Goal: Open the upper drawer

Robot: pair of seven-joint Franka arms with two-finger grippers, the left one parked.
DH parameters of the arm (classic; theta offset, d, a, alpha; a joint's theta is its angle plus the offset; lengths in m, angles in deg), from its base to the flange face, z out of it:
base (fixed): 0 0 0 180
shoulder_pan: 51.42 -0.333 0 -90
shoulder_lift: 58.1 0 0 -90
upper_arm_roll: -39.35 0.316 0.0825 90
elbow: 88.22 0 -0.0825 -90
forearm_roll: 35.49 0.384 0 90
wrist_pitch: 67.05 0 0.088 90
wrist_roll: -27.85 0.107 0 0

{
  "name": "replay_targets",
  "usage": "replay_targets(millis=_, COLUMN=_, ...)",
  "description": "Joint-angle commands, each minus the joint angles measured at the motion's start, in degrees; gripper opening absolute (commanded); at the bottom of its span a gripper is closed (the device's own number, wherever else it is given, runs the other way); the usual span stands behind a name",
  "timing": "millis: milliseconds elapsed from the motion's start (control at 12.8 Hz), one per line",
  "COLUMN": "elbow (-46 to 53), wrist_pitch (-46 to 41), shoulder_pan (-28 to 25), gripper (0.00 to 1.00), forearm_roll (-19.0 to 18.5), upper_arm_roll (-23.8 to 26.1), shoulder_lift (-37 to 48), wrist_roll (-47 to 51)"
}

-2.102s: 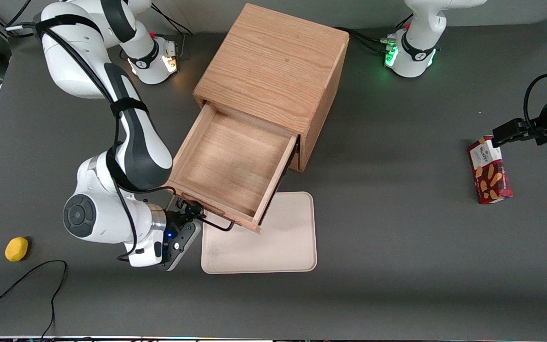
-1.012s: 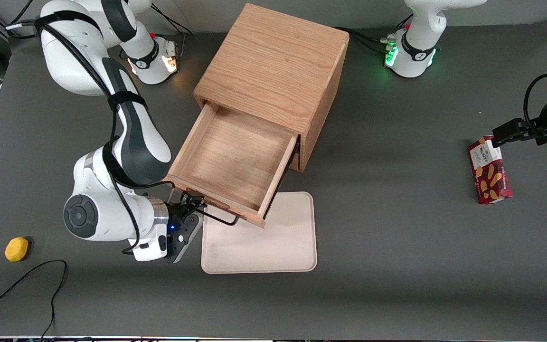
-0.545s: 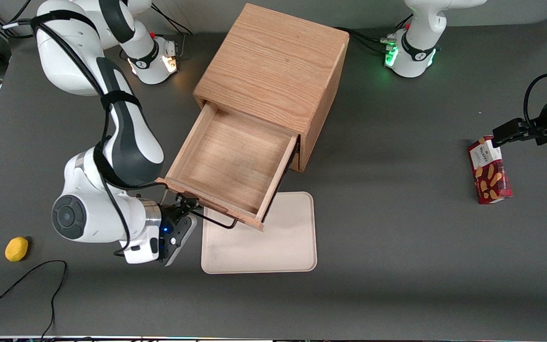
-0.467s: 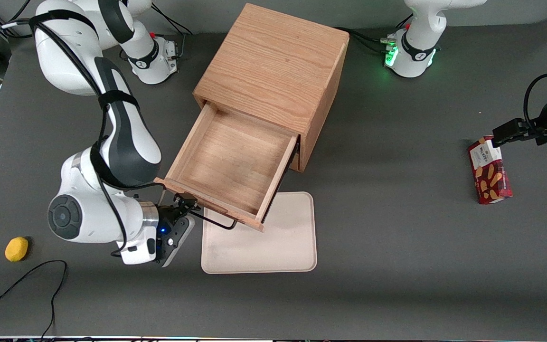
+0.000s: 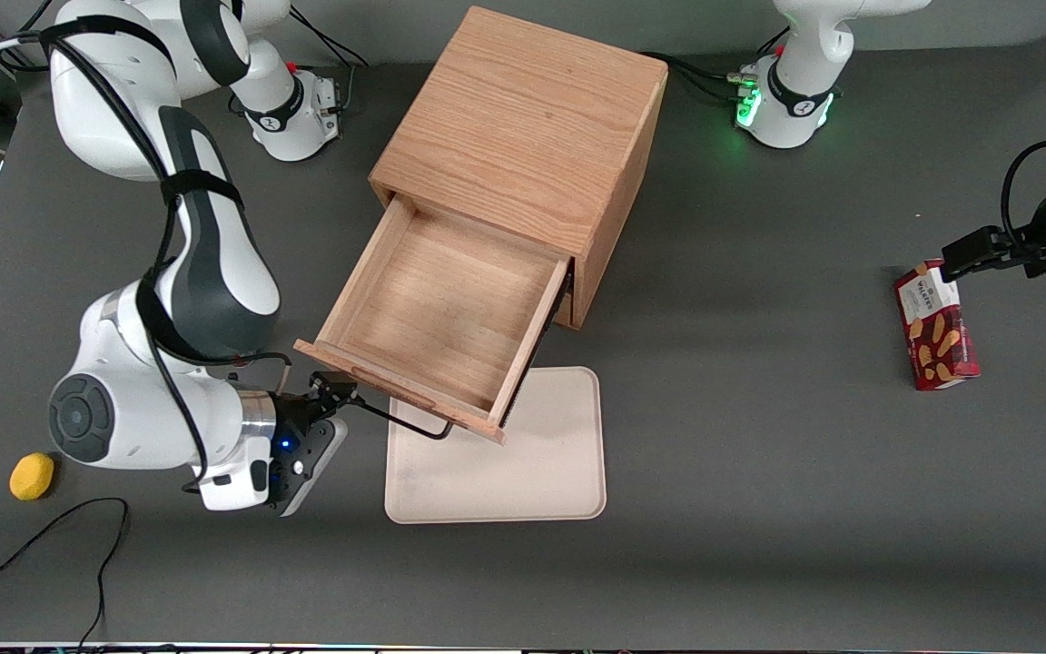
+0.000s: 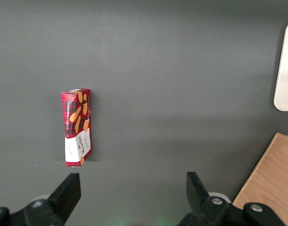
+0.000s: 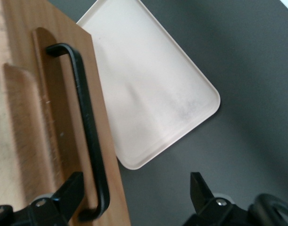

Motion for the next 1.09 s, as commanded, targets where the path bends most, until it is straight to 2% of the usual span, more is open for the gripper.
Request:
replay_targets(millis=0, elbow=1.1, wrist_pitch=-6.0, shoulder_pan=0.4, gripper=1.00, forearm_roll=-0.8, upper_arm_roll=-0.3, shoulder_lift=3.5, wrist_roll=0.0)
replay_targets(millis=156, elbow=0.8, wrist_pitch=-10.0, shoulder_pan=0.7, gripper=1.00, forearm_roll=-0.7, upper_arm_roll=-2.7, shoulder_lift=7.0, wrist_roll=2.3)
replay_targets(millis=311, elbow=-5.8, wrist_pitch=-13.2, shoulder_pan=0.2, gripper=1.00, forearm_roll=-1.6, upper_arm_roll=-4.6, shoulder_lift=13.5, wrist_roll=7.4)
replay_targets(millis=623, elbow=-22.9, wrist_pitch=-12.7, shoulder_pan=-2.0, gripper=1.00, forearm_roll=-10.3, upper_arm_roll=-5.2, shoulder_lift=27.0, wrist_roll=13.5)
replay_targets(millis=1012, elbow=-37.0, wrist_pitch=-12.6, shoulder_pan=-1.9, gripper=1.00, forearm_roll=-11.9, upper_arm_roll=-10.5, shoulder_lift=38.2, wrist_roll=26.4)
